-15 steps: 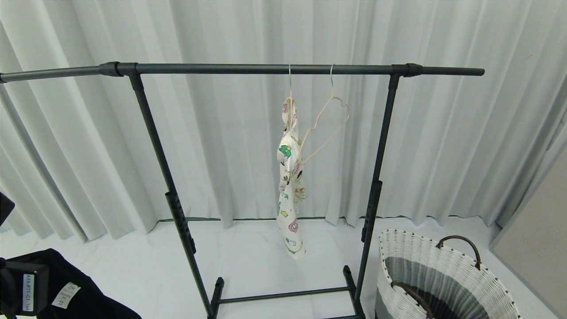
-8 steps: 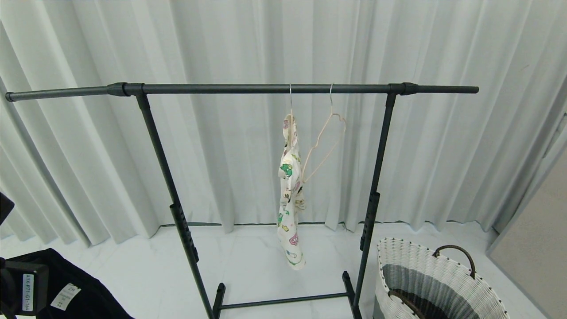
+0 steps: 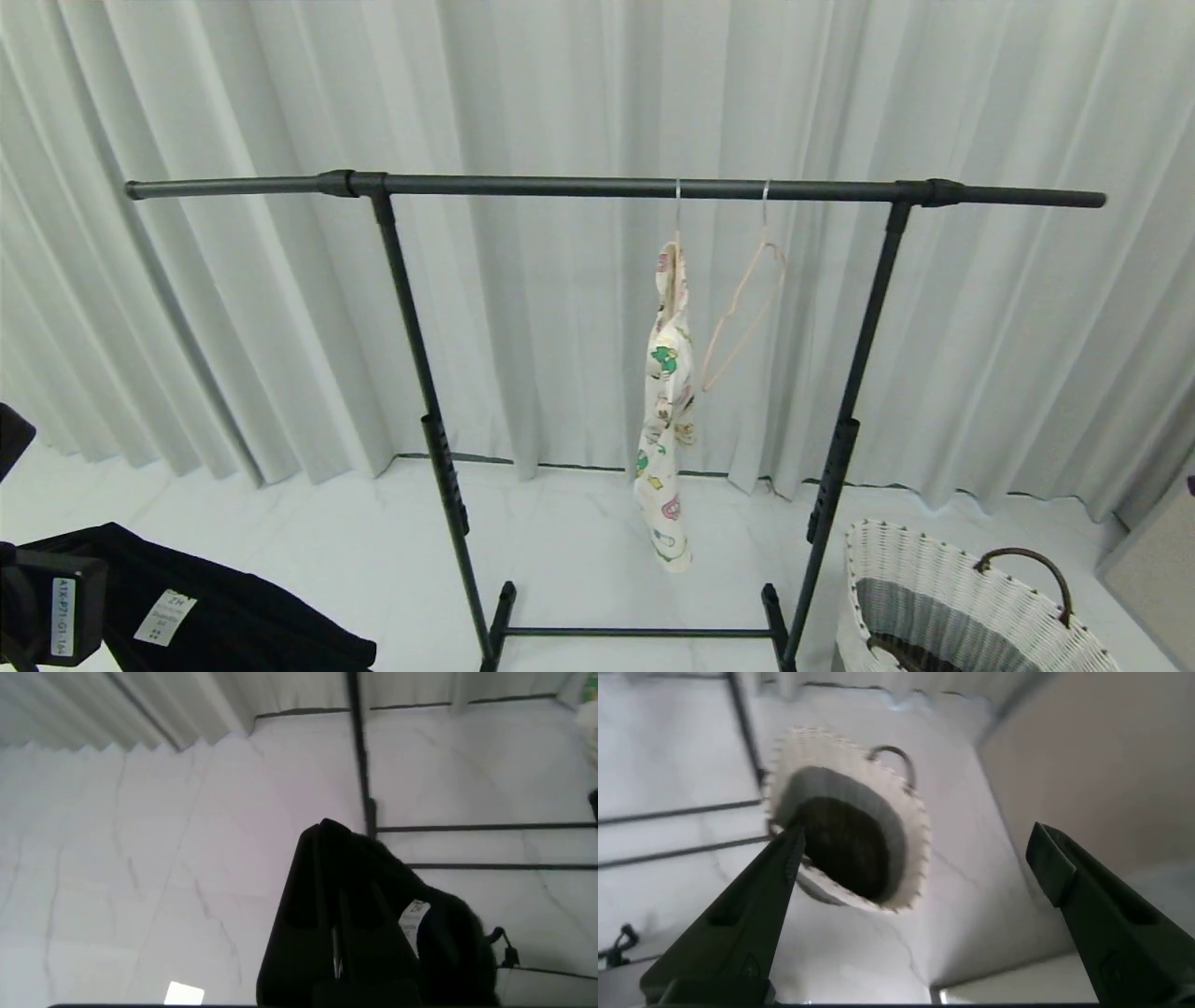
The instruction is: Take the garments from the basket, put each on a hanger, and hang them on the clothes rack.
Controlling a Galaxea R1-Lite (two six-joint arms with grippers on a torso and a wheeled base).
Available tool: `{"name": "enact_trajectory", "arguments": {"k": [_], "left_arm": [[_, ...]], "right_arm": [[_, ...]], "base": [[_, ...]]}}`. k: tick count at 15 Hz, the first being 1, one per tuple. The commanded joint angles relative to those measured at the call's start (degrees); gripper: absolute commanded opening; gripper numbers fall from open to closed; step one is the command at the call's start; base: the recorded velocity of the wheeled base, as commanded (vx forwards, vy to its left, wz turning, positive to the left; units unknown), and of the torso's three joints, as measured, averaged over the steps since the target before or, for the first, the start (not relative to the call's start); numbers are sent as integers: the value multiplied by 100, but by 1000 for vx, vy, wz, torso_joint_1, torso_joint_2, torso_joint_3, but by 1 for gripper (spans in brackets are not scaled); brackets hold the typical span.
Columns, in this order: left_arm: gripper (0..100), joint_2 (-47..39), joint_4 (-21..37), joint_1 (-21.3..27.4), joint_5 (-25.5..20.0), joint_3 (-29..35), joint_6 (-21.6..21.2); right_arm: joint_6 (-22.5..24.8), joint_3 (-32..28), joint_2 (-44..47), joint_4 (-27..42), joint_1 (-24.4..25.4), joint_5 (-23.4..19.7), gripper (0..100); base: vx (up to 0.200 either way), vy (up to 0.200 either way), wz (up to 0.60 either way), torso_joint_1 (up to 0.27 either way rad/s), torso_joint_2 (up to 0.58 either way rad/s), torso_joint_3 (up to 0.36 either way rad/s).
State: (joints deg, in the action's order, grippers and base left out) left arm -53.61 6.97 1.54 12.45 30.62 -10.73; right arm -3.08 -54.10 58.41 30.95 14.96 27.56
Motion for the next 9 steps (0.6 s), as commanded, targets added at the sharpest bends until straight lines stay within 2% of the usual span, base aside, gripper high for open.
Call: {"name": "enact_trajectory", "arguments": {"k": [1,4,9], "left_arm": [[0,-9,-3,31,3,-4,1],[0,-9,-3,40,-5,5,1],[0,-9,-3,163,-5,5,1]], "right_arm": [[1,22,4,7,-10,12,100],[-8,31,4,-54,-10,12,100],[36,576,22,-1091,-2,-93,100]], "base": [[0,0,0,0,0,0],[0,0,0,0,0,0],[200,0,0,-1,0,0]]}}
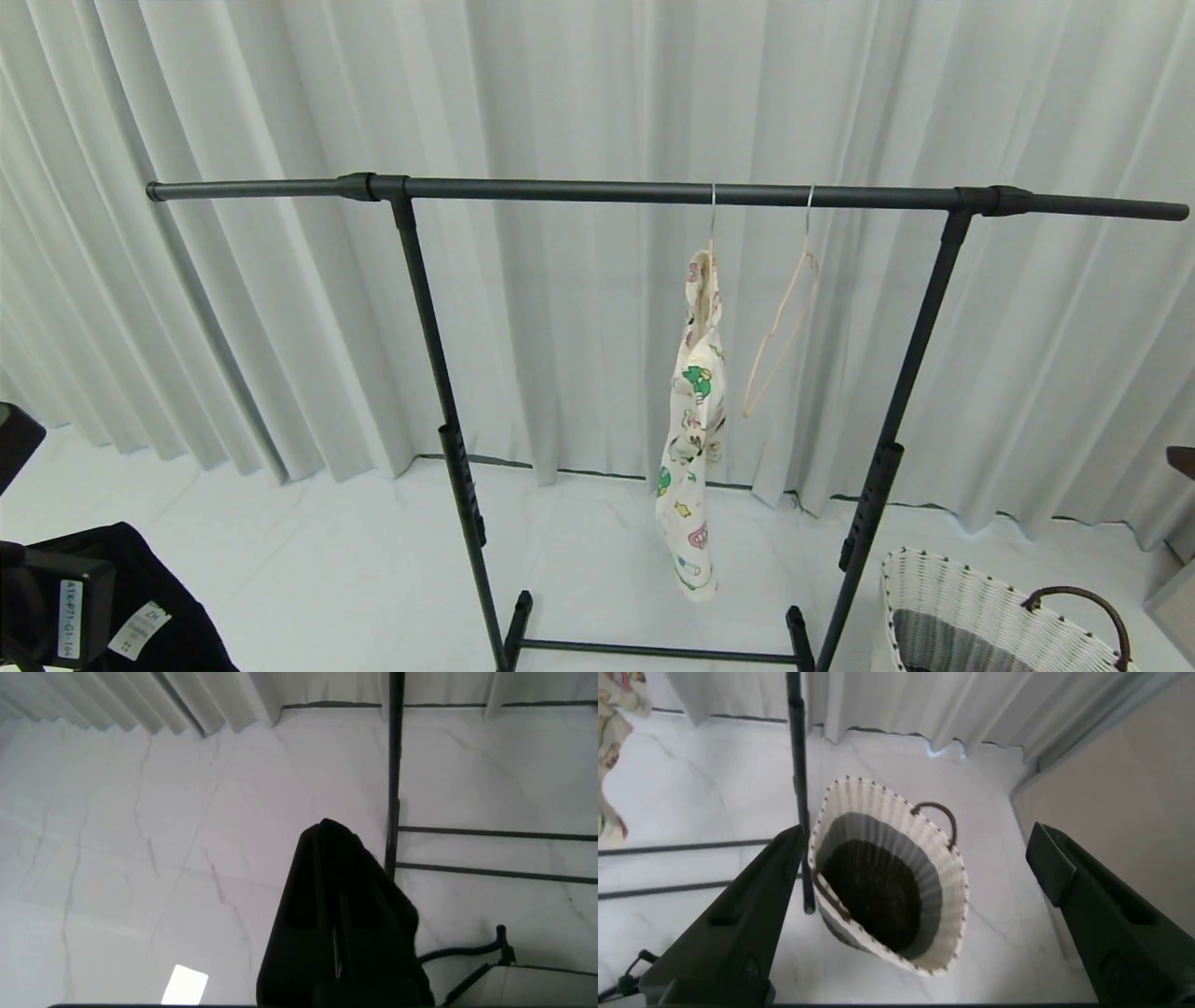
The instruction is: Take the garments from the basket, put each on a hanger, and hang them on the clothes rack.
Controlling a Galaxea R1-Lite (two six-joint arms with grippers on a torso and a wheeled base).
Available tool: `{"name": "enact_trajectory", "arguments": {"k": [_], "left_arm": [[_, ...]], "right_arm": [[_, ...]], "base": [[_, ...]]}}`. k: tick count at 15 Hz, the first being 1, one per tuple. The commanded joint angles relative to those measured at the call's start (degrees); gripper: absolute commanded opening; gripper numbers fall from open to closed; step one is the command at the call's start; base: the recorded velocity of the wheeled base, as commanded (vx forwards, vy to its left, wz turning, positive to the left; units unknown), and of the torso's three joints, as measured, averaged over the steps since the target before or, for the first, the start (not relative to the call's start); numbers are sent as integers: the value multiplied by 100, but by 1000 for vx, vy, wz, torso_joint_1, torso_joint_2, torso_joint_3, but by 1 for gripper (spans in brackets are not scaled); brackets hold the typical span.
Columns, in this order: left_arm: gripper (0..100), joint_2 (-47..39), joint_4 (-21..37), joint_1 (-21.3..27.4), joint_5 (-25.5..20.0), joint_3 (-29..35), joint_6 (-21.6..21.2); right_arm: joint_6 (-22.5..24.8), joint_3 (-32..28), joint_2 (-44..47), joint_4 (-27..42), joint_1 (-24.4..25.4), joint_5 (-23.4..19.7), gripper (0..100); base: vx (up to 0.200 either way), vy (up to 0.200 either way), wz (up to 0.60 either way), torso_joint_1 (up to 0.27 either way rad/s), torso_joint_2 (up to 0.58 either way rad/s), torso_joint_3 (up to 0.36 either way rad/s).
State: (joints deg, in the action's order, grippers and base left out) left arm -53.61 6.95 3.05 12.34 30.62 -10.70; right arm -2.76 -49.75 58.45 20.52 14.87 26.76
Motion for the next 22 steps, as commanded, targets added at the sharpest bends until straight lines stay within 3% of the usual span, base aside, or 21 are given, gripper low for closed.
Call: {"name": "enact_trajectory", "arguments": {"k": [1,6,9,15,18,21,22], "left_arm": [[0,-9,-1,56,6,5,-2],[0,-9,-1,179,6,14,-2],[0,-9,-1,196,6,14,-2],[0,26,-1,214,6,14,7],[0,26,-9,214,32,75,-2],[0,44,-9,214,50,163,-11],[0,53,-9,214,102,163,-90]], "right_arm": [[29,176,8,-83,7,-65,100],[21,176,-1,-92,7,-303,100],[29,141,-36,-118,33,-813,100],[-23,115,1203,-1867,842,-839,100],[-392,-70,1986,-2509,1545,-733,100],[-1104,-922,2733,-2500,2222,5,100],[-1263,-1133,2873,-2482,2274,75,100]], "base": [[200,0,0,17,7,-2],[200,0,0,3,5,0],[200,0,0,2,2,2],[33,0,0,0,0,0],[0,0,0,0,0,0],[0,0,0,0,0,0],[0,0,0,0,0,0]]}}
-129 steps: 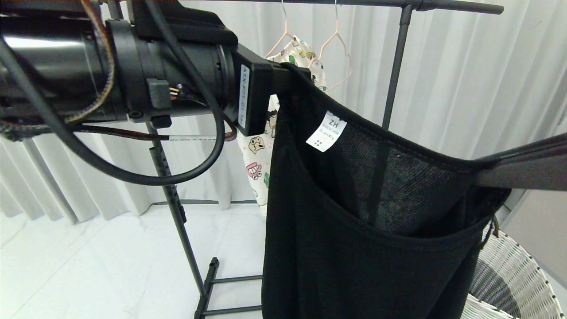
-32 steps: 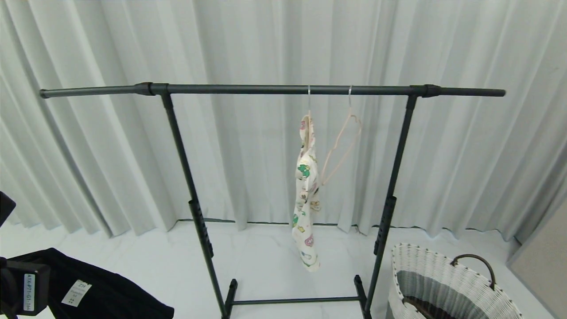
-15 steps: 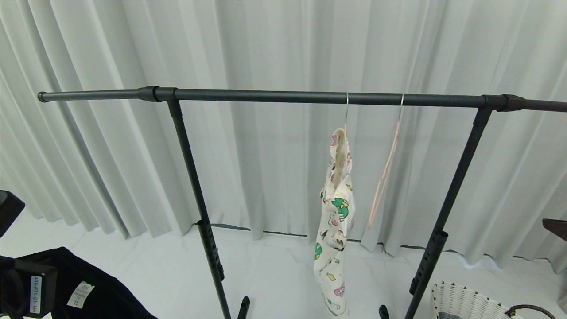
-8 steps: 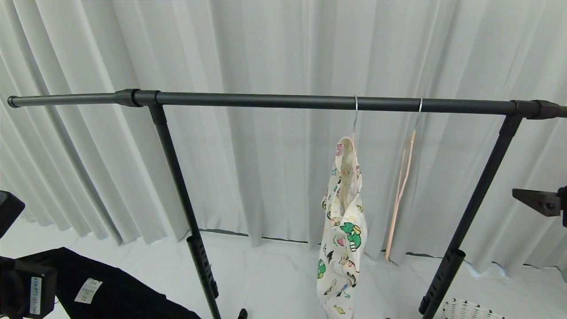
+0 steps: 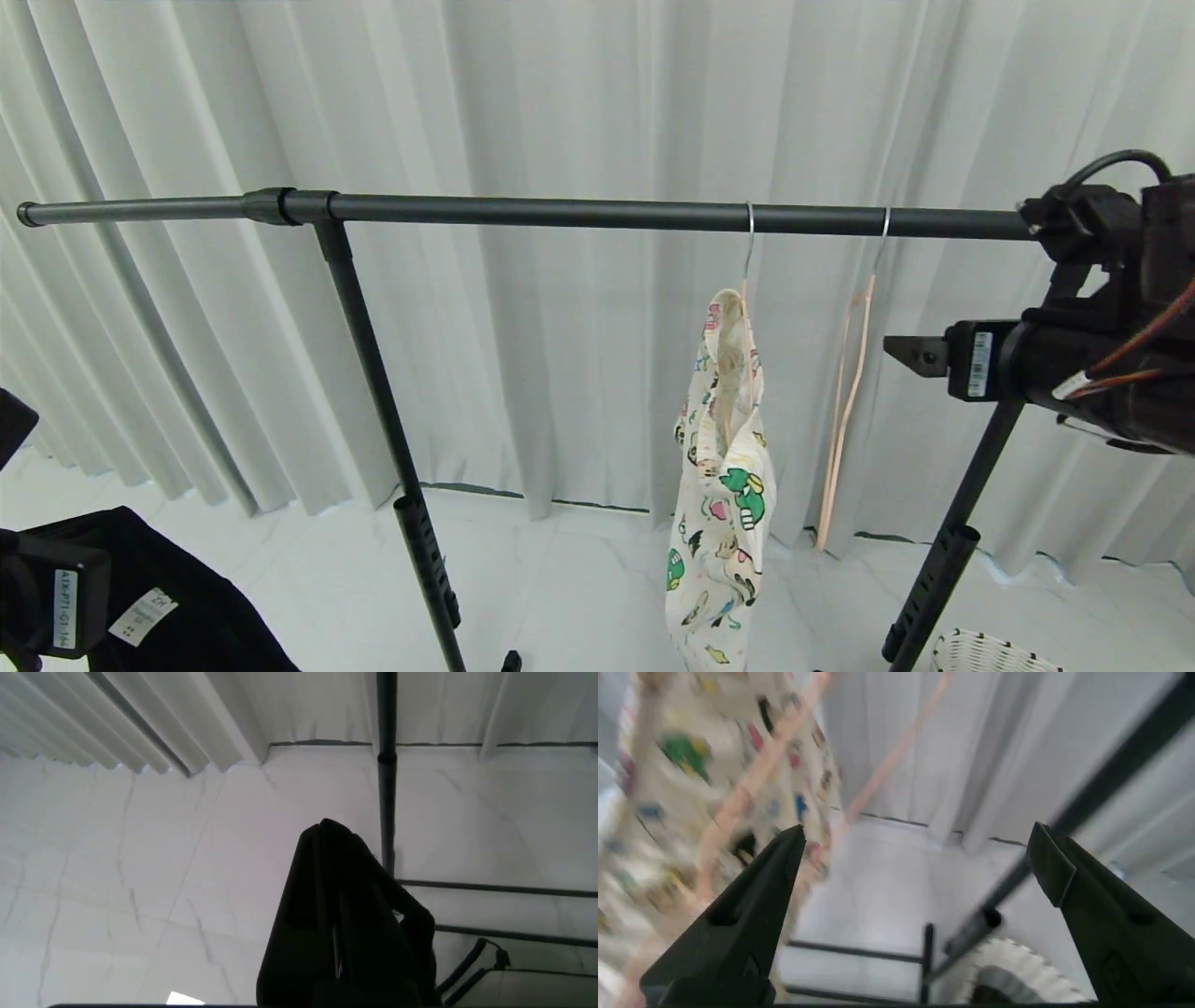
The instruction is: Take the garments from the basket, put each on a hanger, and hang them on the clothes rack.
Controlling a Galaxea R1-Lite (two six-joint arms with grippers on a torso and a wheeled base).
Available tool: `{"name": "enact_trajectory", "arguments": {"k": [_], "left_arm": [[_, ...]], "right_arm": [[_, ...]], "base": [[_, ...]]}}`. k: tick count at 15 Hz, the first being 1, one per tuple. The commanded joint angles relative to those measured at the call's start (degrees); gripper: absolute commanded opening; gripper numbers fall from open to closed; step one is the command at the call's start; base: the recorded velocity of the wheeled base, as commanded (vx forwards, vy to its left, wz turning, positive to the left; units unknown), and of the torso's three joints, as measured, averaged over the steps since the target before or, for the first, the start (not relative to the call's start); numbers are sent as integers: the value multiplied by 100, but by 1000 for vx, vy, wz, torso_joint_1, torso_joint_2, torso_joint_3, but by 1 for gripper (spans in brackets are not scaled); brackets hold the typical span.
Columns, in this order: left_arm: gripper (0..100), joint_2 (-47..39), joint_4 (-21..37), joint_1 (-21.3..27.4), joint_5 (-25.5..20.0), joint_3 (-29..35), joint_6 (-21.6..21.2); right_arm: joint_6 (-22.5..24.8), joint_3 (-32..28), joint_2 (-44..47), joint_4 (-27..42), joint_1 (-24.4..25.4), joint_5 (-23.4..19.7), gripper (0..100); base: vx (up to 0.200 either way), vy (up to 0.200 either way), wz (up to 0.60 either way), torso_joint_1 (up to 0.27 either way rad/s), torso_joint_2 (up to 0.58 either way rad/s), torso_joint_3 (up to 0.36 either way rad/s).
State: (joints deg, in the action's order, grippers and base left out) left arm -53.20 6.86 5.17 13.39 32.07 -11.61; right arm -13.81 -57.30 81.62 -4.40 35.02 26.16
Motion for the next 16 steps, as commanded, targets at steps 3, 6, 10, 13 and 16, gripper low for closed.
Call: {"name": "enact_trajectory", "arguments": {"k": [3,6,10,13,16], "left_arm": [[0,99,-1,2,41,1,-211],[0,108,-1,2,41,1,-202],[0,152,-1,2,41,-8,-202],[0,196,-1,2,41,-78,-202],[0,231,-1,2,41,-166,-184]], "right_arm": [[-254,-502,584,18,400,135,100],[-254,-493,601,150,541,135,100],[-368,-458,566,633,549,196,100],[-421,-467,478,880,532,399,100],[-429,-458,434,950,532,399,100]], "base": [[0,0,0,0,0,0],[0,0,0,0,0,0],[0,0,0,0,0,0],[0,0,0,0,0,0],[0,0,0,0,0,0]]}}
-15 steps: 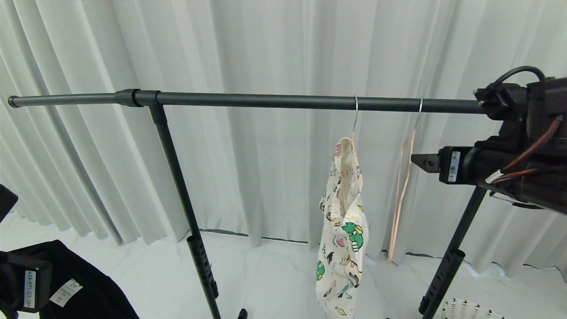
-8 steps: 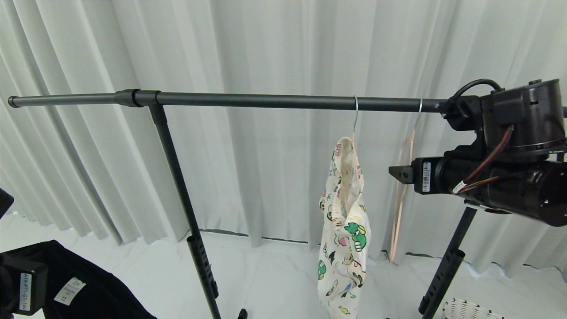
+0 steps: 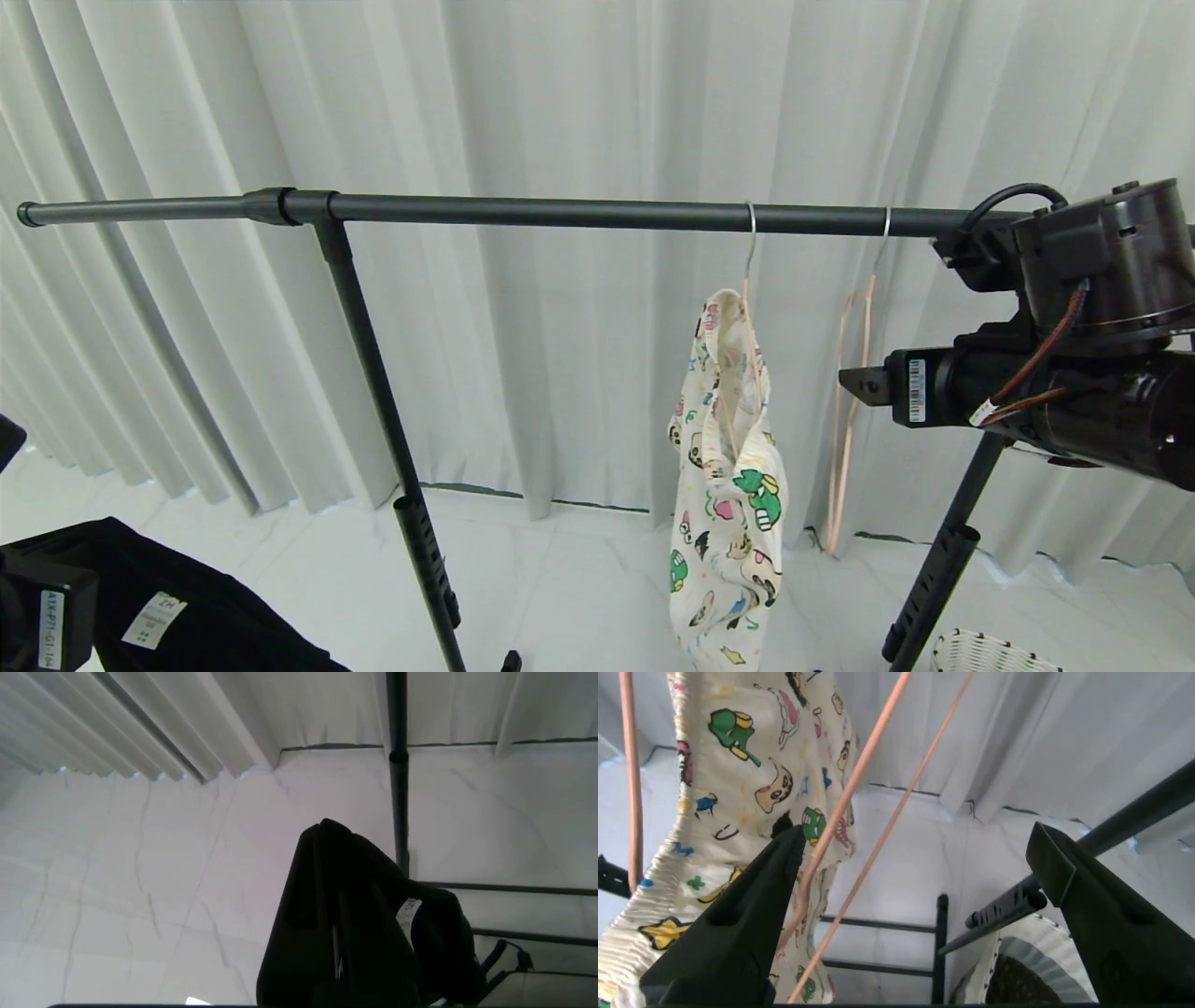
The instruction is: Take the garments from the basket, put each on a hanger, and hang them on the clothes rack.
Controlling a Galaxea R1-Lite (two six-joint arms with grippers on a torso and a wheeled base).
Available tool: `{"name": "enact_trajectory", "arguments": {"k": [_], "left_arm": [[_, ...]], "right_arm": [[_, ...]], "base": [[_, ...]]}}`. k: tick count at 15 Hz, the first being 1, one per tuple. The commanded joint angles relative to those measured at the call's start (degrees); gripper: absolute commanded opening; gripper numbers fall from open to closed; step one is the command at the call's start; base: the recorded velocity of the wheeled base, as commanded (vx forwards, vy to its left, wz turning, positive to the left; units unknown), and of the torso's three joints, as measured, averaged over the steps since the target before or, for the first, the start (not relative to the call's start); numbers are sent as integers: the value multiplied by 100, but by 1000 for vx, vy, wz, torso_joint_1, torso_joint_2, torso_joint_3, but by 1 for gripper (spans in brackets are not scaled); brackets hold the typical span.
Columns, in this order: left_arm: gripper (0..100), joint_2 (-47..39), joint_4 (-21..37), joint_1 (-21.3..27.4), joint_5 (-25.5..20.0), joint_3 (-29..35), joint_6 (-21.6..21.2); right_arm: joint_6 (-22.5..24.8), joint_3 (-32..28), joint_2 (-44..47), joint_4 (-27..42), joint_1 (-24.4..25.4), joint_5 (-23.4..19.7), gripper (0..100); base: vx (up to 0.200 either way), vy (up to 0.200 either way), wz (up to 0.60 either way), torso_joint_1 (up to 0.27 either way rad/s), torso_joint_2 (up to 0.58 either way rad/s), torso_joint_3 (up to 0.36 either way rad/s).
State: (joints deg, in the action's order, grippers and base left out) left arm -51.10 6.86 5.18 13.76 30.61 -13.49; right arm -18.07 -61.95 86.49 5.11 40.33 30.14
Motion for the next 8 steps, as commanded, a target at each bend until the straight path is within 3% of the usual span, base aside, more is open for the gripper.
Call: {"name": "enact_trajectory", "arguments": {"k": [1,8], "left_arm": [[0,48,-1,0,4,-20,14],[0,101,-1,0,-5,-126,40]], "right_arm": [[-4,8,-54,34,2,1,100],[-30,8,-106,175,-25,19,100]], "base": [[0,0,0,0,0,0],[0,0,0,0,0,0]]}}
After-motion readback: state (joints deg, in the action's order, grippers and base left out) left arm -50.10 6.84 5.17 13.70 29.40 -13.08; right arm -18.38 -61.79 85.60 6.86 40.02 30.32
